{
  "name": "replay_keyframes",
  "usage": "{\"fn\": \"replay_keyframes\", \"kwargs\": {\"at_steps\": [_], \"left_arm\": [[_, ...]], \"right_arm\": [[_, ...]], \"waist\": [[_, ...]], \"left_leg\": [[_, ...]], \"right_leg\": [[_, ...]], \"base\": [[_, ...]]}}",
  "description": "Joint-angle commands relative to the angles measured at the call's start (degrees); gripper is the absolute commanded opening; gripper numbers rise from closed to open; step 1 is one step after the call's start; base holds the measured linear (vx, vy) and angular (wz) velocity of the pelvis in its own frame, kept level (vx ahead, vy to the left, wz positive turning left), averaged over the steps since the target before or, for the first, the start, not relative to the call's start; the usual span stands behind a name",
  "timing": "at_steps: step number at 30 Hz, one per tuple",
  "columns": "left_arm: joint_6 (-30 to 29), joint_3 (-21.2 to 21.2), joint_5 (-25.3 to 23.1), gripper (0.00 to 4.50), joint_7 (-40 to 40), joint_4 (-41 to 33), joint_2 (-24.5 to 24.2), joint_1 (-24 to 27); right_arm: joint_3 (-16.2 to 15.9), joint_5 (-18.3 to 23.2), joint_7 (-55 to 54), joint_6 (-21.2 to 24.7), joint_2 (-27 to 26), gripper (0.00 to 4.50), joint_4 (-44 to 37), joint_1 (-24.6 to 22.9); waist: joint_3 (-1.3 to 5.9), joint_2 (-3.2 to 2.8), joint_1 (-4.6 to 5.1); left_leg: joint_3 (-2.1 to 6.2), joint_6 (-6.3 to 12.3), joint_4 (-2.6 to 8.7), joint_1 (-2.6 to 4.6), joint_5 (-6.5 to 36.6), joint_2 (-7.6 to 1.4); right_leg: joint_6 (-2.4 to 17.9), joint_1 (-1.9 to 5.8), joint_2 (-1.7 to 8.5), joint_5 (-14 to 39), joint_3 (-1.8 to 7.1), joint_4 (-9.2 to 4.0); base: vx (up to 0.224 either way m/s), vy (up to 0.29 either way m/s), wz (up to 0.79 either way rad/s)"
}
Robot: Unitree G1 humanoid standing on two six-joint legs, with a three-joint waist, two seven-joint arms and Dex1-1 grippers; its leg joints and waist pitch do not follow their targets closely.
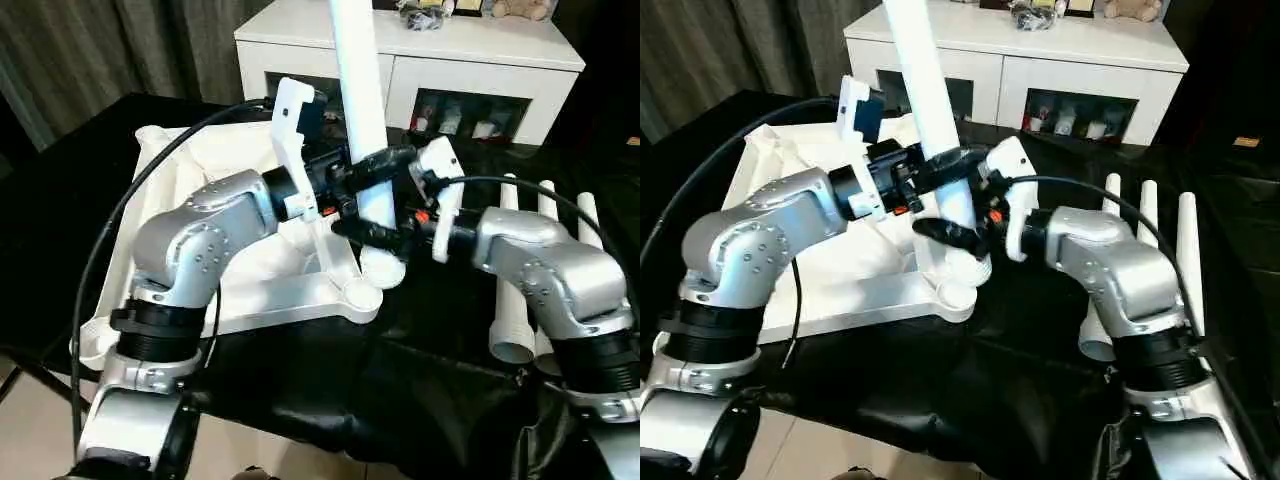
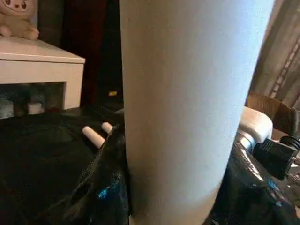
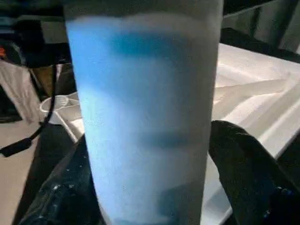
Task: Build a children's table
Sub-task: Pick table leg
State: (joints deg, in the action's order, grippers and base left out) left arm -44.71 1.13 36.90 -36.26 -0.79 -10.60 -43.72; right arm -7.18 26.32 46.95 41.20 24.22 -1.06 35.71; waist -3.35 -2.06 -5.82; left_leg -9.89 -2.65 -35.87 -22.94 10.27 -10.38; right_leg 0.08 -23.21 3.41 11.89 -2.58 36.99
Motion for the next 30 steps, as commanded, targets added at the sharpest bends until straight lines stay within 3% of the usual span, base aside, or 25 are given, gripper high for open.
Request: {"fn": "replay_keyframes", "kwargs": {"at_steps": [1, 10, 11, 13, 15, 19, 22, 23, 25, 28, 30], "left_arm": [[-0.77, -0.08, 2.05, 1.88, -2.01, -1.35, -0.47, -1.31], [-0.10, 0.30, 1.05, 1.88, -2.76, -1.48, -0.86, -1.04], [0.58, 0.52, -0.95, 1.88, -0.15, -0.56, -0.69, -1.37], [-0.25, -0.77, -0.54, 1.88, 2.00, 1.17, 0.37, -1.99], [0.04, -1.27, -1.58, 2.44, 4.27, 2.98, 1.07, -2.53], [5.21, 0.91, -8.90, 2.65, 10.93, 4.36, 2.32, -2.46], [8.94, 0.81, -13.13, 2.92, 17.60, 5.89, 4.64, -2.53], [11.76, -0.44, -15.24, 3.05, 23.36, 7.28, 7.33, -2.47], [14.44, -1.72, -16.38, 3.11, 28.03, 8.31, 10.22, -2.10], [14.52, -2.34, -15.83, 3.38, 28.58, 8.05, 11.29, -1.77], [14.55, -2.43, -16.25, 3.17, 28.69, 7.99, 11.56, -1.69]], "right_arm": [[1.25, -0.14, -0.51, 1.50, 0.90, 2.82, 0.98, -0.62], [1.11, -0.71, -1.91, 1.37, -0.08, 2.22, 1.34, -0.46], [1.03, -1.10, -3.26, 0.95, -0.61, 2.04, 1.32, -0.39], [0.91, -1.73, -4.45, 0.32, -1.17, 1.96, 1.29, -0.32], [0.89, -3.15, -7.15, -0.76, -2.50, 1.94, 1.45, -0.11], [0.18, -7.19, -14.15, -3.65, -6.41, 1.89, 1.91, 0.28], [0.33, -8.06, -16.73, -4.69, -8.24, 1.88, 2.31, 0.36], [0.13, -9.17, -18.99, -5.95, -9.45, 1.88, 2.85, 0.44], [0.08, -11.15, -22.42, -7.85, -11.31, 1.88, 3.66, 0.59], [0.08, -12.38, -24.20, -8.87, -12.41, 1.87, 4.32, 0.90], [-0.13, -12.97, -24.82, -9.36, -13.13, 1.87, 4.78, 1.13]], "waist": [[4.48, 0.64, -0.11], [4.53, 0.61, -0.16], [4.52, 0.59, -0.17], [4.48, 0.65, -0.12], [4.52, 0.65, -0.30], [4.59, 0.37, -0.03], [4.66, 0.58, 0.17], [4.65, 0.62, 0.14], [4.70, 0.67, 0.12], [4.72, 0.76, -0.01], [4.55, 0.75, 0.09]], "left_leg": [[0.76, 0.84, 3.76, 1.28, 5.74, -2.19], [0.78, 0.58, 3.76, 1.29, 5.57, -2.19], [0.78, 0.52, 3.77, 1.28, 5.52, -2.20], [0.69, 0.35, 3.71, 1.30, 5.45, -2.07], [0.78, 0.05, 3.77, 1.24, 5.33, -2.12], [0.87, -0.80, 3.83, 1.29, 5.37, -2.07], [0.92, -0.70, 3.81, 1.14, 5.05, -2.17], [0.89, -0.36, 3.75, 1.09, 5.08, -2.13], [0.91, -0.21, 3.72, 1.04, 4.94, -2.15], [0.92, -0.03, 3.78, 1.13, 4.94, -2.15], [0.86, 0.00, 3.85, 1.13, 5.72, -2.09]], "right_leg": [[13.60, 3.35, 4.10, 1.56, 2.48, -4.03], [13.62, 3.34, 4.06, 1.45, 2.44, -3.95], [13.61, 3.33, 4.08, 1.40, 2.45, -3.95], [13.46, 3.24, 4.00, 1.59, 2.48, -4.09], [13.26, 3.38, 4.19, 1.96, 2.50, -4.08], [12.64, 3.38, 4.14, 1.72, 2.45, -4.10], [12.41, 3.52, 4.11, -0.24, 2.51, -4.06], [12.51, 3.55, 4.12, -0.73, 2.54, -4.16], [12.56, 3.65, 4.19, -1.13, 2.55, -4.12], [12.40, 3.51, 4.23, -0.47, 2.51, -4.08], [12.03, 3.37, 4.17, 1.18, 2.51, -4.28]], "base": [[0.000, 0.000, 0.00], [0.000, 0.000, 0.00], [0.000, 0.000, 0.00], [0.000, 0.000, 0.00], [0.000, 0.000, 0.00], [0.000, 0.000, 0.00], [0.000, 0.000, 0.00], [0.000, 0.000, 0.00], [0.000, 0.000, 0.00], [0.000, 0.000, 0.00], [0.000, 0.000, 0.00]]}}
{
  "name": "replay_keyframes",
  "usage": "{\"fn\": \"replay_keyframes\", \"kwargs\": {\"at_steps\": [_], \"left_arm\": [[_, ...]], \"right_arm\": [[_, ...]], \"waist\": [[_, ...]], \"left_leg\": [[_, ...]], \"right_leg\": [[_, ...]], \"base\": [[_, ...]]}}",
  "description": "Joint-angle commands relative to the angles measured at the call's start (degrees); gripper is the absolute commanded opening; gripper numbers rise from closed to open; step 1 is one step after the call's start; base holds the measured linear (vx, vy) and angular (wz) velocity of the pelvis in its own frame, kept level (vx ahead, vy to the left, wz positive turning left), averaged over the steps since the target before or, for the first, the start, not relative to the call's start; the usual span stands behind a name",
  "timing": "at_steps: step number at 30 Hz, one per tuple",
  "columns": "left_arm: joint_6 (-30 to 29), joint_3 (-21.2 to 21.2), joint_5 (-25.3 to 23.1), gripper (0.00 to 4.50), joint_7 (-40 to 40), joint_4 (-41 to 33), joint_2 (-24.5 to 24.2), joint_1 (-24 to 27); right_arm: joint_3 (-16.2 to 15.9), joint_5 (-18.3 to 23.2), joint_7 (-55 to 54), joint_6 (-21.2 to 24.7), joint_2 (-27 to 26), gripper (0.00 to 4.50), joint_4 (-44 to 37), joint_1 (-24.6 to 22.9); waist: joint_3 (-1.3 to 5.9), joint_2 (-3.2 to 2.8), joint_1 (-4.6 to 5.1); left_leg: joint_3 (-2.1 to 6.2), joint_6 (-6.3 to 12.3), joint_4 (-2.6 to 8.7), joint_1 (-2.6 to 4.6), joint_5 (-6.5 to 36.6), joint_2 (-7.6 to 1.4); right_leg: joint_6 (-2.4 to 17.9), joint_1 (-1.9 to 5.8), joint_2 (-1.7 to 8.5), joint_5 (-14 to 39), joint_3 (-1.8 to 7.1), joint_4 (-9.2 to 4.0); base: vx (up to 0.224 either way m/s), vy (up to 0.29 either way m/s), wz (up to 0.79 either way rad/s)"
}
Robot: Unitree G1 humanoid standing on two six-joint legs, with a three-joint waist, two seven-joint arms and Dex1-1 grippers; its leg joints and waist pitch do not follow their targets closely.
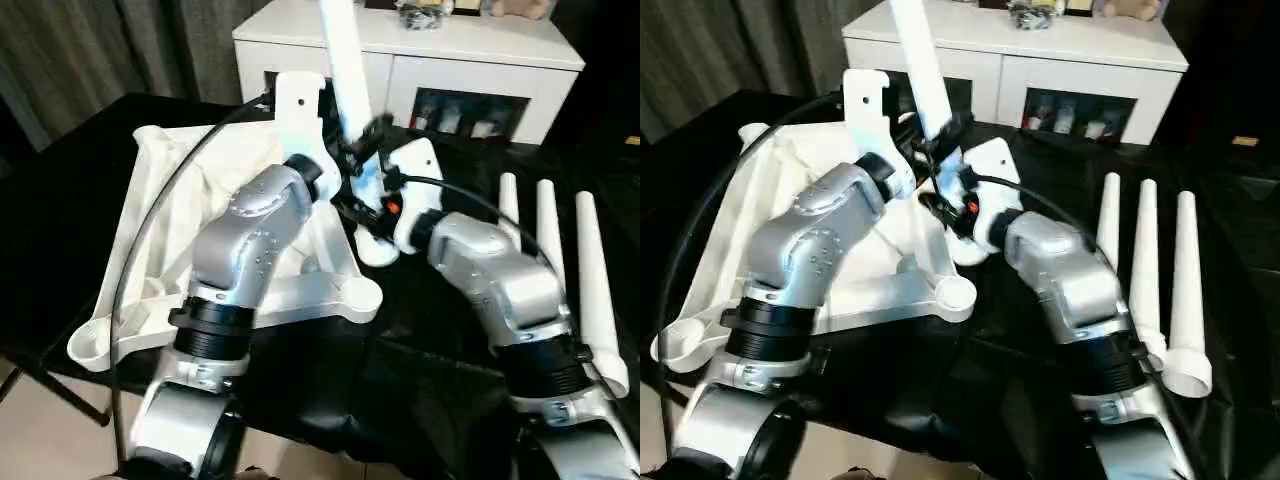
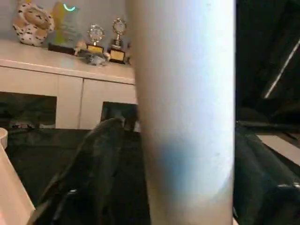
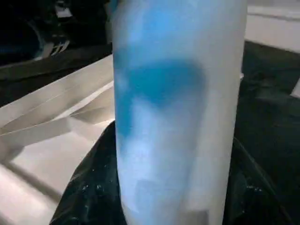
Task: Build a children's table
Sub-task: Pick table leg
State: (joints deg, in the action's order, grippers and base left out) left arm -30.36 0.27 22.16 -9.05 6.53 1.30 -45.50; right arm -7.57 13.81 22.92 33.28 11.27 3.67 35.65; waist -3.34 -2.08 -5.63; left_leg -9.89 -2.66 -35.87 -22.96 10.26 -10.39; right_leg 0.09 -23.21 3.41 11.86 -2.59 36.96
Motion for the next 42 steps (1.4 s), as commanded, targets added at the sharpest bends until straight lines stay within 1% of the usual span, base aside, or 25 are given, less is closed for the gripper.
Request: {"fn": "replay_keyframes", "kwargs": {"at_steps": [1, 4, 5, 6, 10, 11, 12, 15, 16, 19, 20, 22, 23, 24, 25, 26, 28, 30, 31, 32, 33, 34, 38, 40, 42], "left_arm": [[0.28, -1.71, -1.67, 3.10, 1.76, 0.73, -0.26, 0.13], [0.91, -2.53, -1.84, 3.03, 2.70, 1.05, 0.14, 0.10], [1.45, -3.04, -1.38, 2.74, 3.11, 1.34, 0.46, -0.12], [1.50, -3.12, -0.95, 2.66, 2.86, 1.41, 0.48, -0.22], [1.31, -3.30, -0.16, 2.55, 2.06, 1.21, 0.33, -0.29], [0.89, -3.33, 0.37, 2.35, 1.41, 0.81, 0.20, -0.23], [0.59, -3.40, 0.66, 2.21, 0.91, 0.52, 0.16, -0.18], [-2.81, -2.36, 3.64, 2.09, -5.40, -1.42, -1.89, -0.06], [-3.78, -1.98, 4.50, 1.93, -7.17, -1.97, -2.54, 0.04], [-6.06, -1.31, 6.47, 1.90, -10.65, -3.09, -3.97, 0.27], [-7.06, -0.81, 7.26, 1.86, -12.30, -3.61, -4.68, 0.45], [-7.66, -0.04, 7.63, 1.84, -14.00, -4.13, -5.59, 0.65], [-9.56, 1.72, 9.48, 1.83, -18.69, -5.54, -7.62, 1.29], [-10.04, 2.14, 10.08, 1.83, -20.00, -5.94, -8.11, 1.48], [-10.04, 2.14, 10.08, 1.83, -20.00, -5.94, -8.11, 1.48], [-11.95, 2.10, 11.98, 1.83, -22.99, -6.57, -9.01, 1.54], [-12.52, 2.10, 12.44, 1.83, -24.20, -6.75, -9.49, 1.49], [-12.99, 2.07, 12.80, 1.83, -25.74, -6.72, -10.26, 1.33], [-13.22, 1.83, 13.05, 1.83, -25.80, -6.60, -10.23, 1.27], [-13.22, 1.59, 13.56, 1.83, -26.22, -6.36, -10.25, 1.15], [-13.24, 1.56, 13.61, 1.83, -26.22, -6.36, -10.24, 1.14], [-13.42, 1.29, 14.12, 1.83, -26.15, -6.35, -10.10, 1.07], [-14.39, 0.02, 16.10, 1.83, -26.42, -6.96, -9.43, 0.78], [-14.73, -0.50, 16.52, 1.83, -26.53, -7.12, -9.29, 0.65], [-15.05, -1.18, 17.18, 1.83, -26.36, -7.28, -9.21, 0.53]], "right_arm": [[0.23, -0.61, -0.90, -1.58, -0.30, 1.87, 0.11, 1.21], [0.11, -1.15, -1.32, -2.25, -0.81, 1.87, 0.48, 1.36], [0.10, -1.60, -1.52, -2.76, -1.11, 1.87, 0.90, 1.54], [0.09, -1.84, -1.64, -3.07, -1.20, 1.87, 1.08, 1.61], [0.84, -1.28, -1.21, -3.56, -1.62, 1.87, 1.27, 1.55], [1.50, -0.62, -1.00, -3.28, -1.74, 2.43, 1.16, 1.57], [1.94, -0.24, -0.88, -3.13, -1.83, 2.57, 1.12, 1.60], [3.10, 2.74, 2.99, -1.16, -0.57, 2.73, 0.55, 1.99], [3.30, 3.46, 4.17, -0.41, 0.07, 2.91, 0.40, 2.11], [3.79, 5.42, 7.34, 1.39, 1.71, 2.96, 0.08, 2.31], [3.62, 6.30, 9.46, 2.00, 2.75, 3.21, -0.30, 2.22], [3.36, 7.33, 11.92, 2.82, 4.03, 3.31, -0.88, 1.98], [2.41, 9.99, 18.73, 5.05, 8.09, 3.39, -2.92, 0.59], [2.25, 10.75, 20.56, 5.73, 9.23, 3.49, -3.50, 0.11], [2.25, 10.75, 20.56, 5.73, 9.23, 3.55, -3.50, 0.11], [2.98, 12.79, 23.20, 7.60, 10.83, 3.59, -3.76, -0.42], [3.24, 13.62, 24.39, 8.50, 11.65, 3.59, -3.80, -0.61], [2.69, 14.76, 27.65, 10.01, 14.19, 3.59, -4.58, -1.36], [2.51, 15.04, 28.37, 10.42, 14.80, 3.59, -4.86, -1.58], [2.24, 15.43, 29.54, 11.16, 15.88, 3.59, -5.17, -1.93], [2.22, 15.43, 29.55, 11.18, 15.91, 3.59, -5.17, -1.94], [2.09, 15.38, 29.66, 11.38, 16.21, 3.31, -5.16, -2.00], [1.46, 14.95, 29.52, 11.98, 16.41, 3.19, -5.12, -2.33], [1.15, 14.84, 29.51, 12.10, 16.37, 2.90, -5.22, -2.41], [0.92, 14.58, 29.45, 12.23, 16.21, 2.81, -5.31, -2.48]], "waist": [[4.52, 0.73, -0.02], [4.47, 0.66, 0.05], [4.44, 0.68, 0.15], [4.50, 0.68, 0.17], [4.58, 0.63, 0.14], [4.56, 0.63, 0.16], [4.53, 0.62, 0.16], [4.50, 0.62, 0.11], [4.47, 0.60, 0.17], [4.47, 0.70, 0.11], [4.45, 0.72, -0.08], [4.39, 0.75, -0.13], [4.43, 0.82, -0.21], [4.43, 0.79, -0.62], [4.43, 0.80, -0.66], [4.43, 0.58, -0.67], [4.38, 0.68, -0.74], [4.36, 0.77, -0.82], [4.36, 0.75, -0.85], [4.36, 0.36, -0.79], [4.40, 0.50, -0.79], [4.43, 0.52, -0.83], [4.52, 0.50, -0.85], [4.51, 0.57, -0.82], [4.55, 0.62, -0.87]], "left_leg": [[0.89, -0.01, 3.90, 1.24, 6.20, -2.12], [0.89, -0.22, 3.93, 1.25, 6.71, -2.14], [0.91, -0.24, 3.95, 1.19, 6.83, -2.13], [0.92, -0.21, 3.91, 1.19, 6.57, -2.11], [0.93, 0.16, 3.85, 1.17, 5.93, -2.10], [0.92, 0.24, 3.87, 1.15, 6.00, -2.10], [0.92, 0.34, 3.88, 1.17, 6.18, -2.10], [0.92, 0.48, 3.96, 1.32, 6.96, -2.10], [0.86, 0.48, 3.97, 1.35, 7.01, -2.11], [0.80, 0.55, 3.90, 1.33, 6.44, -2.12], [0.79, 0.86, 3.87, 1.31, 6.20, -2.20], [0.78, 0.96, 3.89, 1.27, 6.27, -2.12], [0.78, 1.11, 3.85, 1.28, 6.22, -2.12], [0.77, 1.48, 3.80, 1.34, 6.01, -2.28], [0.81, 1.52, 3.79, 1.18, 5.60, -2.29], [0.70, 1.59, 3.70, 1.23, 5.56, -2.11], [0.72, 1.58, 3.77, 1.24, 6.12, -2.14], [0.79, 1.21, 3.83, 1.32, 6.69, -2.29], [0.81, 1.08, 3.84, 1.31, 6.60, -2.32], [0.80, 0.82, 3.78, 1.34, 6.85, -2.22], [0.81, 0.78, 3.78, 1.29, 6.92, -2.20], [0.80, 0.76, 3.76, 1.28, 6.82, -2.19], [0.85, 0.93, 3.69, 1.28, 6.29, -2.25], [0.84, 1.04, 3.68, 1.21, 6.01, -2.20], [0.83, 1.15, 3.64, 1.23, 5.80, -2.20]], "right_leg": [[11.89, 3.33, 4.14, 1.88, 2.52, -4.28], [11.86, 3.26, 4.12, 2.19, 2.53, -4.35], [11.79, 3.30, 4.13, 2.26, 2.54, -4.41], [11.80, 3.32, 4.14, 1.74, 2.55, -4.35], [12.04, 3.35, 4.13, 0.12, 2.53, -4.15], [12.19, 3.37, 4.14, -0.05, 2.52, -4.16], [12.28, 3.33, 4.13, 0.16, 2.52, -4.16], [12.10, 3.28, 4.18, 1.88, 2.48, -4.19], [12.14, 3.22, 4.11, 1.97, 2.50, -4.23], [12.75, 3.25, 4.11, 1.03, 2.49, -4.07], [12.93, 3.29, 4.15, 0.85, 2.52, -4.02], [12.94, 3.33, 4.16, 1.24, 2.50, -4.10], [12.95, 3.41, 4.11, 1.28, 2.48, -4.07], [12.72, 3.49, 4.20, 1.03, 2.60, -3.99], [12.72, 3.51, 4.19, 0.69, 2.60, -3.85], [13.05, 3.33, 4.14, 0.90, 2.53, -4.00], [13.21, 3.34, 4.21, 2.08, 2.52, -4.11], [13.22, 3.37, 4.18, 3.26, 2.52, -4.25], [13.16, 3.33, 4.18, 3.30, 2.50, -4.19], [13.09, 3.28, 4.11, 3.45, 2.51, -4.36], [13.18, 3.37, 4.15, 3.40, 2.49, -4.33], [13.31, 3.40, 4.21, 3.28, 2.50, -4.30], [13.83, 3.36, 4.15, 2.37, 2.43, -4.16], [13.95, 3.40, 4.16, 2.01, 2.42, -4.18], [13.97, 3.41, 4.18, 2.06, 2.44, -4.11]], "base": [[0.000, 0.000, 0.00], [0.000, 0.000, 0.00], [0.000, 0.000, 0.00], [0.000, 0.000, 0.00], [0.000, 0.000, 0.00], [0.000, 0.000, 0.00], [0.000, 0.000, 0.00], [0.000, 0.000, 0.00], [0.000, 0.000, 0.00], [0.000, 0.000, 0.00], [0.000, 0.000, 0.00], [0.000, 0.000, 0.00], [0.000, 0.000, 0.00], [0.000, 0.000, 0.00], [0.000, 0.000, 0.00], [0.000, 0.000, 0.00], [0.000, 0.000, 0.00], [0.000, 0.000, 0.00], [0.000, 0.000, 0.00], [0.000, 0.000, 0.00], [0.000, 0.000, 0.00], [0.000, 0.000, 0.00], [0.000, 0.000, 0.00], [0.000, 0.000, 0.00], [0.000, 0.000, 0.00]]}}
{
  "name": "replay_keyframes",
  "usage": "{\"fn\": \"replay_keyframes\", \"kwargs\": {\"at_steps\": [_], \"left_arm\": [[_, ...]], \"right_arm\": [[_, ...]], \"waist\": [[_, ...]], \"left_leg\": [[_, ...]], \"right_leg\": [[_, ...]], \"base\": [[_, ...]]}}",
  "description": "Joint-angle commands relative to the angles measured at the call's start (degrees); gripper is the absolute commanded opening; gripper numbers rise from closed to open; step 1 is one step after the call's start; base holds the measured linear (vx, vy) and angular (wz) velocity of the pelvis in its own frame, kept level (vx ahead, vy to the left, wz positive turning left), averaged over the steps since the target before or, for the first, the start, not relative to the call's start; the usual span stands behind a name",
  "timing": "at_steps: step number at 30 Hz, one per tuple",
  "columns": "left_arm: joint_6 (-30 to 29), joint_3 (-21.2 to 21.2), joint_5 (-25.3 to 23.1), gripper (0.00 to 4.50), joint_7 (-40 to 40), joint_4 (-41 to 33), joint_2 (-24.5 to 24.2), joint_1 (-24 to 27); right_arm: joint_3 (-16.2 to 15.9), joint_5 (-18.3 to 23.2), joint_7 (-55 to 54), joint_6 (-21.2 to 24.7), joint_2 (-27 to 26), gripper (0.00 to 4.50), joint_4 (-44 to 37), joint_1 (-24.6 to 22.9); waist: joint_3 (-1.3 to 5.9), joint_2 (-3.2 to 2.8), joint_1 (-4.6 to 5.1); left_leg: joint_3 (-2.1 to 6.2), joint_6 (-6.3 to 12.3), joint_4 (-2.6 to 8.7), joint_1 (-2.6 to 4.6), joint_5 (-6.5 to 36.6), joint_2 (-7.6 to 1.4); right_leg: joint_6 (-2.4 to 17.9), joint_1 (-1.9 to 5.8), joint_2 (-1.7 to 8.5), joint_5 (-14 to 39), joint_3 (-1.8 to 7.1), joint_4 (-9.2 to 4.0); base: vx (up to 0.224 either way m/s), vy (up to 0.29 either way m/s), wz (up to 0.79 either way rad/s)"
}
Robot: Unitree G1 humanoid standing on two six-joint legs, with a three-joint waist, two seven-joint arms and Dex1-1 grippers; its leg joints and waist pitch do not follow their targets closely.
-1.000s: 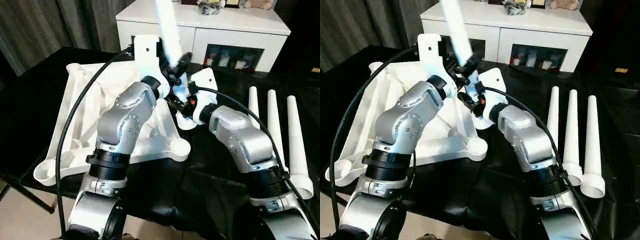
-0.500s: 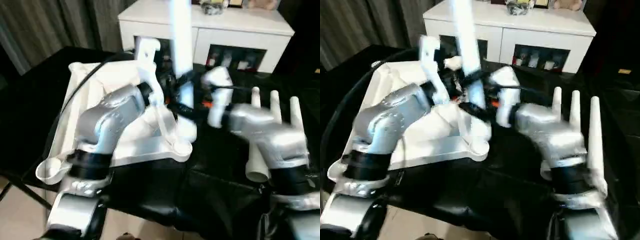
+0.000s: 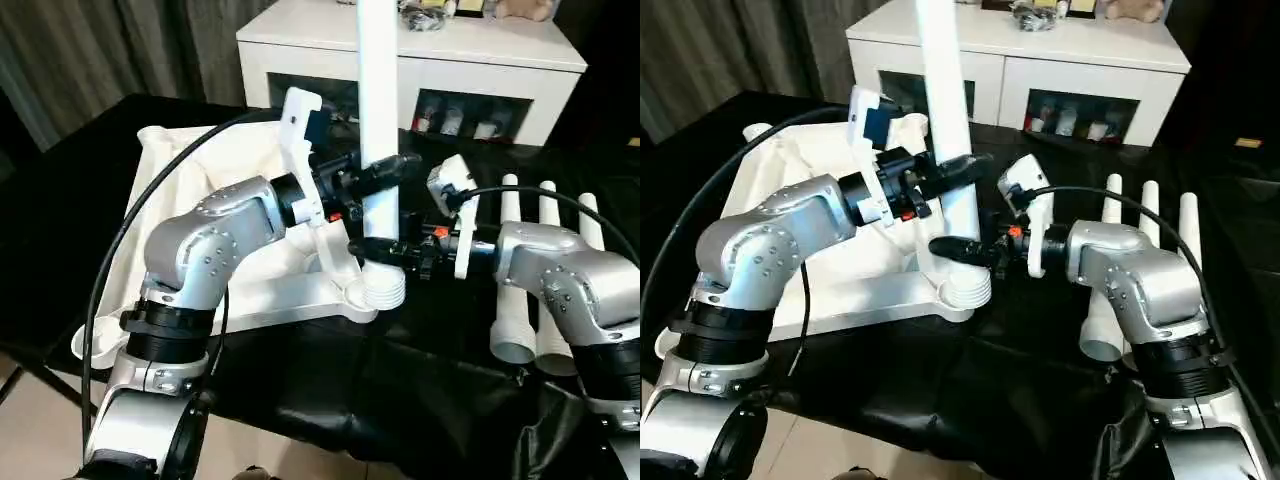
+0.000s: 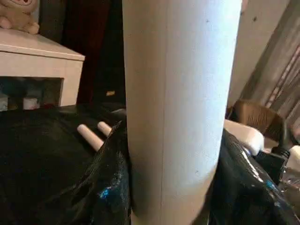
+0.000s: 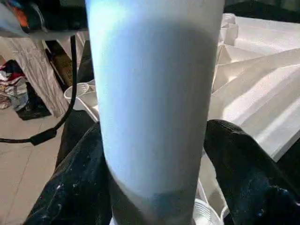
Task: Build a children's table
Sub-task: Pick table leg
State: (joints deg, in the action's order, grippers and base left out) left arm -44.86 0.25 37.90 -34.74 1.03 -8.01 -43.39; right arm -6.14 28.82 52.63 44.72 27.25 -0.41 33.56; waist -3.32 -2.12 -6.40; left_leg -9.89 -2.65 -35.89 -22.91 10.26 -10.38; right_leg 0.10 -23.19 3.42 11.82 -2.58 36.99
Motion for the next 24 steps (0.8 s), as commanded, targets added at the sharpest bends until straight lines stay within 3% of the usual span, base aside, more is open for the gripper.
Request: {"fn": "replay_keyframes", "kwargs": {"at_steps": [1, 6, 7, 10, 11, 16, 19, 22, 23, 24], "left_arm": [[-0.59, -1.27, 1.55, 1.83, -0.60, -1.79, 0.14, -1.60], [-0.03, -1.24, -0.05, 1.83, 1.69, -1.08, -0.17, -1.70], [0.00, -1.60, -0.50, 1.83, 2.84, 0.03, 0.25, -2.00], [1.03, -1.62, -2.71, 2.53, 5.25, 1.91, 0.50, -2.44], [3.23, -0.50, -6.14, 2.56, 7.47, 2.76, 0.26, -2.54], [9.99, -0.30, -13.38, 2.92, 18.76, 4.61, 3.95, -2.69], [12.09, -1.50, -15.00, 3.02, 23.60, 5.84, 5.90, -2.73], [13.49, -2.71, -15.73, 3.41, 26.34, 6.63, 7.05, -2.87], [13.86, -3.73, -15.70, 3.44, 27.38, 6.77, 7.67, -3.00], [13.99, -4.04, -15.81, 3.11, 27.45, 6.75, 7.72, -3.08]], "right_arm": [[-0.53, -0.46, -0.26, 0.80, 0.20, 2.75, -1.23, -0.40], [-0.96, -1.96, -1.70, -0.72, -0.34, 2.38, -0.51, -0.04], [-1.01, -2.59, -2.26, -1.45, -0.53, 2.13, -0.08, 0.14], [-1.01, -4.01, -3.99, -3.04, -1.18, 1.97, 0.77, 0.64], [-0.75, -5.69, -6.95, -4.68, -2.41, 1.92, 1.72, 1.32], [-1.23, -8.42, -13.03, -7.01, -6.30, 1.87, 2.28, 2.06], [-1.61, -9.71, -15.28, -8.10, -8.02, 1.86, 2.33, 2.12], [-1.77, -10.46, -17.03, -8.85, -9.63, 1.86, 2.35, 2.18], [-1.68, -10.73, -18.35, -9.41, -11.05, 1.86, 2.51, 2.30], [-1.61, -10.86, -19.02, -9.70, -11.79, 1.86, 2.75, 2.44]], "waist": [[4.51, 0.64, -0.11], [4.45, 0.68, -0.12], [4.44, 0.65, -0.11], [4.46, 0.72, -0.13], [4.46, 0.72, -0.05], [4.65, 0.78, 0.07], [4.61, 0.88, 0.13], [4.59, 1.05, 0.03], [4.53, 0.87, 0.05], [4.48, 0.93, 0.14]], "left_leg": [[0.85, 1.17, 3.67, 1.19, 5.77, -2.23], [0.82, 0.91, 3.73, 1.27, 6.35, -2.26], [0.85, 0.66, 3.74, 1.26, 6.40, -2.32], [0.82, 0.49, 3.74, 1.27, 6.40, -2.23], [0.86, 0.37, 3.78, 1.24, 6.35, -2.24], [0.95, 0.26, 3.70, 1.10, 5.24, -2.29], [0.90, 0.86, 3.67, 0.99, 4.90, -2.20], [0.88, 0.88, 3.72, 1.07, 5.46, -2.21], [0.93, 0.75, 3.78, 1.08, 5.72, -2.25], [0.94, 0.59, 3.83, 1.08, 6.37, -2.21]], "right_leg": [[13.96, 3.36, 4.15, 2.12, 2.41, -4.14], [13.58, 3.25, 4.15, 3.07, 2.45, -4.26], [13.44, 3.21, 4.18, 3.21, 2.45, -4.26], [13.29, 3.23, 4.18, 3.54, 2.45, -4.34], [13.02, 3.18, 4.13, 3.69, 2.41, -4.39], [12.82, 3.50, 4.22, 1.20, 2.45, -4.15], [12.73, 3.46, 4.16, 0.04, 2.46, -4.19], [12.54, 3.39, 4.20, 1.25, 2.45, -4.31], [12.50, 3.29, 4.24, 1.88, 2.44, -4.33], [12.36, 3.30, 4.25, 2.92, 2.41, -4.44]], "base": [[0.000, 0.000, 0.00], [0.000, 0.000, 0.00], [0.000, 0.000, 0.00], [0.000, 0.000, 0.00], [0.000, 0.000, 0.00], [0.000, 0.000, 0.00], [0.000, 0.000, 0.00], [0.000, 0.000, 0.00], [0.000, 0.000, 0.00], [0.000, 0.000, 0.00]]}}
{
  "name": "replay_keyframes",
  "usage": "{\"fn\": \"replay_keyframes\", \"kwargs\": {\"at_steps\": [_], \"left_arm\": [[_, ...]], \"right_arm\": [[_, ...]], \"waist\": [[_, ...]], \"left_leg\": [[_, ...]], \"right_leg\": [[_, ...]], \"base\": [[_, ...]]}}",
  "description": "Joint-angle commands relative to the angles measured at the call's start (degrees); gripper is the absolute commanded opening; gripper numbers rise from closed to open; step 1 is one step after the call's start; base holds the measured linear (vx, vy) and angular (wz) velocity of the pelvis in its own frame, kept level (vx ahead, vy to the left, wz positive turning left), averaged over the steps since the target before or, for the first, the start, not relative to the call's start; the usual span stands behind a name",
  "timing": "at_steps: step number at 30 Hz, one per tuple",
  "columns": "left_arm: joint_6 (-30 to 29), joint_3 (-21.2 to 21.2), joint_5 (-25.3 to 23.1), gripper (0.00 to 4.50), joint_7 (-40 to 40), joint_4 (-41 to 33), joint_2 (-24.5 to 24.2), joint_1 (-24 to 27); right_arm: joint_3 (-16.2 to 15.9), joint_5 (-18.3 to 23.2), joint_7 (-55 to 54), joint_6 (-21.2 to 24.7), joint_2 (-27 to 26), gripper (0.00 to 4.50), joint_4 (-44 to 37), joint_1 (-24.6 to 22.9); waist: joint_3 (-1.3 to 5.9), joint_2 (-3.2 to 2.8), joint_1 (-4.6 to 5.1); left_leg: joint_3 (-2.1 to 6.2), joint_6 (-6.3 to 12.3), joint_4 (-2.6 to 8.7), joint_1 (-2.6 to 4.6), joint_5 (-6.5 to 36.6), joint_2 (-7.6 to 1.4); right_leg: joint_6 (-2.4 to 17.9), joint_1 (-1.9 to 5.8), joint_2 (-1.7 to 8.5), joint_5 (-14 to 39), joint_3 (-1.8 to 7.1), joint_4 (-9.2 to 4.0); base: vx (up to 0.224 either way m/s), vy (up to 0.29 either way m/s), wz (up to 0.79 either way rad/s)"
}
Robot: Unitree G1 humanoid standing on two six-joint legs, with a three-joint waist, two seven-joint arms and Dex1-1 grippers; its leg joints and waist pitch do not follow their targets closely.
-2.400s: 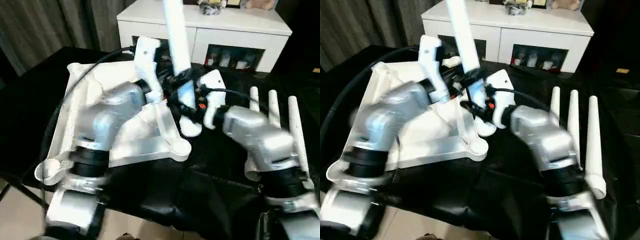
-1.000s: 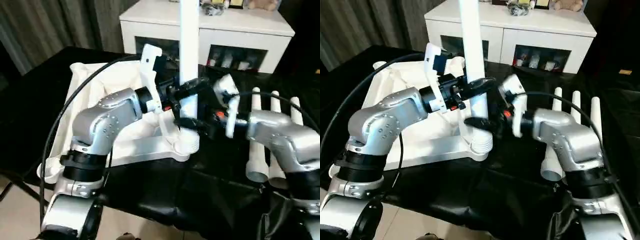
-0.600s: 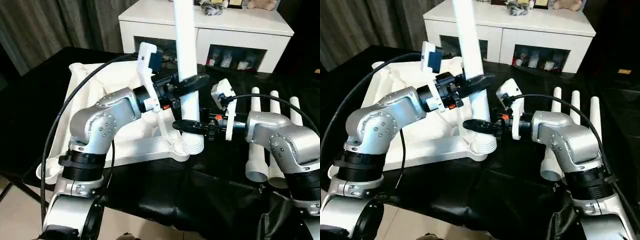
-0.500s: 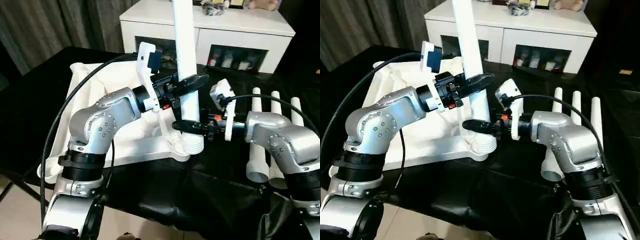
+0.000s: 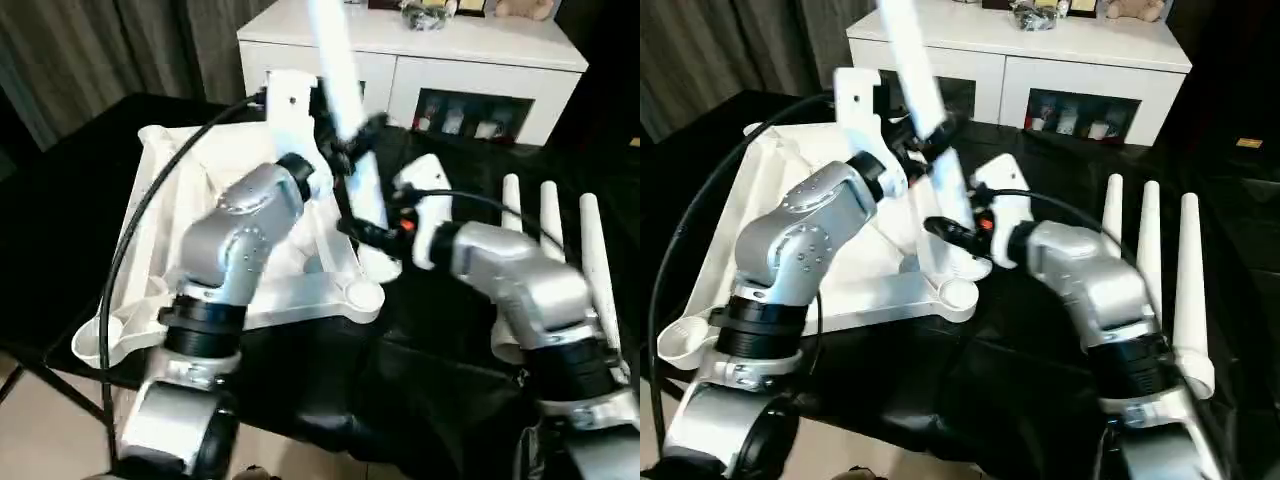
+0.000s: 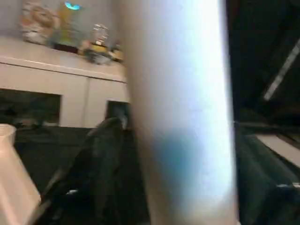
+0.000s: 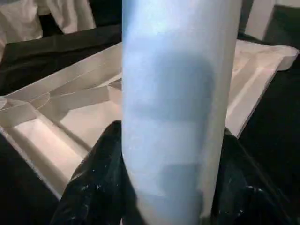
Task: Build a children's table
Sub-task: Pick table leg
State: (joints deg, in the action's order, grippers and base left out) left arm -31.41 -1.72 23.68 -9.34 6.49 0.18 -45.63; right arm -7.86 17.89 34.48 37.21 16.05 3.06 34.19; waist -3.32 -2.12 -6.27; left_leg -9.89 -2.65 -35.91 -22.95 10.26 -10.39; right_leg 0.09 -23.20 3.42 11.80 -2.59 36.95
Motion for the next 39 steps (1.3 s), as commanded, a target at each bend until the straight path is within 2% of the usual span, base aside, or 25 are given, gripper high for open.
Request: {"fn": "replay_keyframes", "kwargs": {"at_steps": [1, 2, 3, 5, 9, 10, 11, 12, 13, 15, 16, 19, 21, 23, 24, 25, 29, 33, 34, 37, 38, 39], "left_arm": [[0.57, -2.12, -1.64, 3.01, 1.97, 1.26, -0.54, -0.86], [0.53, -2.23, -1.67, 3.14, 1.84, 1.13, -0.66, -0.85], [0.42, -2.43, -1.51, 3.07, 1.84, 0.95, -0.64, -0.79], [0.20, -2.60, -1.27, 2.61, 1.67, 0.47, -0.68, -0.55], [-0.05, -2.94, 0.51, 2.56, 1.19, -0.43, -0.34, -0.23], [-0.17, -2.96, 0.90, 2.36, 1.05, -0.58, -0.33, -0.22], [-1.80, -3.12, 2.93, 2.19, -0.78, -1.63, -0.19, -0.14], [-2.09, -3.13, 3.26, 2.16, -1.14, -1.79, -0.21, -0.13], [-4.12, -3.01, 5.53, 2.22, -3.97, -2.95, -0.54, -0.02], [-5.25, -2.95, 6.71, 2.04, -5.44, -3.52, -0.81, 0.04], [-6.90, -3.07, 8.30, 1.89, -7.02, -4.17, -1.08, 0.05], [-9.26, -2.91, 10.75, 1.83, -9.83, -4.98, -2.02, -0.09], [-11.39, -1.90, 12.75, 1.80, -13.32, -5.70, -3.79, -0.32], [-12.82, -1.60, 14.20, 1.80, -15.62, -6.14, -4.75, -0.48], [-12.82, -1.60, 14.20, 1.80, -15.62, -6.14, -4.75, -0.48], [-14.28, -2.04, 16.04, 1.80, -17.86, -6.37, -5.48, -0.88], [-16.04, -2.99, 18.45, 1.80, -20.83, -6.61, -6.77, -1.60], [-16.56, -3.44, 19.43, 1.80, -22.53, -6.13, -7.92, -2.28], [-16.59, -3.31, 19.53, 1.80, -23.15, -6.12, -8.37, -2.33], [-17.05, -3.67, 20.08, 1.80, -23.80, -6.24, -8.92, -2.36], [-17.07, -3.78, 20.16, 1.80, -23.82, -6.28, -8.94, -2.35], [-17.15, -3.83, 20.34, 1.80, -23.87, -6.41, -8.97, -2.30]], "right_arm": [[0.14, 0.05, -1.06, -2.25, -0.81, 1.86, -0.62, 1.87], [0.16, -0.08, -1.38, -2.49, -1.08, 1.86, -0.39, 2.01], [0.33, -0.26, -1.90, -2.66, -1.40, 1.86, -0.11, 2.21], [0.71, -0.56, -2.66, -2.97, -1.83, 1.86, 0.58, 2.69], [1.89, -1.37, -4.38, -3.75, -2.48, 1.86, 1.95, 3.48], [2.05, -1.45, -4.49, -3.98, -2.58, 1.86, 2.14, 3.58], [3.15, -0.69, -4.34, -3.71, -3.06, 2.21, 2.55, 3.76], [3.26, -0.60, -4.30, -3.66, -3.07, 2.42, 2.58, 3.77], [3.87, 0.06, -4.00, -3.23, -2.98, 2.56, 2.67, 3.83], [4.09, 0.51, -3.60, -2.95, -2.75, 2.59, 2.61, 3.81], [4.44, 1.37, -2.67, -2.45, -2.37, 2.81, 2.42, 3.76], [4.74, 2.69, -0.54, -1.33, -1.09, 3.00, 1.83, 3.65], [5.18, 4.95, 2.82, 0.76, 0.68, 3.13, 0.66, 3.34], [5.18, 5.95, 5.20, 1.87, 2.01, 3.44, -0.01, 3.10], [5.18, 5.95, 5.20, 1.87, 2.01, 3.44, -0.01, 3.10], [4.73, 6.93, 8.27, 3.09, 4.06, 3.56, -0.79, 2.56], [3.60, 7.86, 12.48, 4.14, 7.10, 3.88, -1.78, 1.65], [2.31, 9.67, 16.33, 6.17, 9.71, 3.88, -3.22, 0.63], [2.04, 10.04, 16.94, 6.74, 10.19, 3.62, -3.66, 0.34], [1.68, 9.74, 16.72, 7.54, 10.35, 3.62, -3.66, -0.04], [1.46, 9.57, 16.70, 7.59, 10.32, 3.30, -3.65, -0.16], [1.29, 9.48, 16.68, 7.62, 10.23, 3.23, -3.74, -0.29]], "waist": [[4.50, 0.87, -0.03], [4.47, 0.86, -0.03], [4.45, 0.87, -0.02], [4.48, 0.73, -0.05], [4.51, 0.61, -0.18], [4.55, 0.63, -0.18], [4.53, 0.58, -0.18], [4.49, 0.63, -0.17], [4.49, 0.50, -0.18], [4.41, 0.59, -0.09], [4.34, 0.48, -0.09], [4.39, 0.31, -0.05], [4.37, 0.43, -0.05], [4.38, 0.42, -0.04], [4.38, 0.40, -0.04], [4.39, 0.56, -0.01], [4.31, 0.61, -0.16], [4.31, 0.74, -0.22], [4.36, 0.69, -0.27], [4.31, 0.67, -0.13], [4.31, 0.73, -0.13], [4.35, 0.68, -0.14]], "left_leg": [[0.98, 0.49, 3.89, 1.18, 6.50, -2.24], [0.98, 0.37, 3.93, 1.24, 6.72, -2.28], [0.96, 0.28, 3.94, 1.22, 6.80, -2.26], [0.97, -0.01, 3.95, 1.28, 6.89, -2.25], [0.98, -0.23, 3.94, 1.25, 6.54, -2.26], [0.98, -0.19, 3.93, 1.24, 6.25, -2.29], [0.97, -0.23, 3.97, 1.25, 6.30, -2.26], [0.91, -0.24, 3.97, 1.21, 6.52, -2.18], [0.90, -0.38, 3.95, 1.24, 6.71, -2.17], [0.90, -0.33, 4.00, 1.23, 7.04, -2.18], [0.87, -0.61, 4.06, 1.36, 8.01, -2.17], [0.93, -0.71, 4.08, 1.34, 8.13, -2.15], [0.89, -0.48, 4.06, 1.37, 7.97, -2.09], [0.89, -0.24, 4.03, 1.37, 7.72, -2.14], [0.88, -0.08, 4.04, 1.33, 7.41, -2.20], [0.83, -0.05, 3.99, 1.34, 7.32, -2.17], [0.77, 0.30, 3.92, 1.27, 7.36, -2.11], [0.85, 0.69, 3.91, 1.22, 6.77, -2.13], [0.85, 0.82, 3.86, 1.26, 6.70, -2.17], [0.83, 0.67, 3.88, 1.27, 6.93, -2.17], [0.79, 0.49, 3.84, 1.26, 7.06, -2.15], [0.82, 0.45, 3.86, 1.31, 6.96, -2.20]], "right_leg": [[12.26, 3.26, 4.29, 3.27, 2.43, -4.43], [12.09, 3.18, 4.27, 3.65, 2.45, -4.47], [12.01, 3.16, 4.25, 3.81, 2.46, -4.45], [11.95, 3.06, 4.25, 3.61, 2.48, -4.41], [12.23, 3.09, 4.30, 2.44, 2.49, -4.23], [12.18, 3.09, 4.26, 1.54, 2.49, -4.14], [12.29, 3.11, 4.25, 1.19, 2.48, -4.08], [12.40, 3.11, 4.26, 1.38, 2.49, -4.13], [12.60, 3.13, 4.32, 1.59, 2.48, -4.07], [12.52, 3.10, 4.24, 2.14, 2.48, -4.21], [12.31, 3.02, 4.20, 3.62, 2.48, -4.37], [12.17, 3.10, 4.16, 3.50, 2.46, -4.28], [12.35, 3.19, 4.09, 3.07, 2.46, -4.29], [12.43, 3.17, 4.03, 2.65, 2.46, -4.21], [12.62, 3.14, 4.06, 2.19, 2.48, -4.18], [12.75, 3.24, 4.05, 2.05, 2.45, -4.22], [12.95, 3.28, 4.11, 3.10, 2.48, -4.28], [12.86, 3.40, 4.08, 3.41, 2.48, -4.30], [12.92, 3.31, 4.15, 3.40, 2.47, -4.29], [12.98, 3.22, 4.11, 4.23, 2.45, -4.36], [13.06, 3.26, 4.19, 4.66, 2.47, -4.43], [13.10, 3.26, 4.22, 4.59, 2.46, -4.38]], "base": [[0.000, 0.000, 0.00], [0.000, 0.000, 0.00], [0.000, 0.000, 0.00], [0.000, 0.000, 0.00], [0.000, 0.000, 0.00], [0.000, 0.000, 0.00], [0.000, 0.000, 0.00], [0.000, 0.000, 0.00], [0.000, 0.000, 0.00], [0.000, 0.000, 0.00], [0.000, 0.000, 0.00], [0.000, 0.000, 0.00], [0.000, 0.000, 0.00], [0.000, 0.000, 0.00], [0.000, 0.000, 0.00], [0.000, 0.000, 0.00], [0.000, 0.000, 0.00], [0.000, 0.000, 0.00], [0.000, 0.000, 0.00], [0.000, 0.000, 0.00], [0.000, 0.000, 0.00], [0.000, 0.000, 0.00]]}}
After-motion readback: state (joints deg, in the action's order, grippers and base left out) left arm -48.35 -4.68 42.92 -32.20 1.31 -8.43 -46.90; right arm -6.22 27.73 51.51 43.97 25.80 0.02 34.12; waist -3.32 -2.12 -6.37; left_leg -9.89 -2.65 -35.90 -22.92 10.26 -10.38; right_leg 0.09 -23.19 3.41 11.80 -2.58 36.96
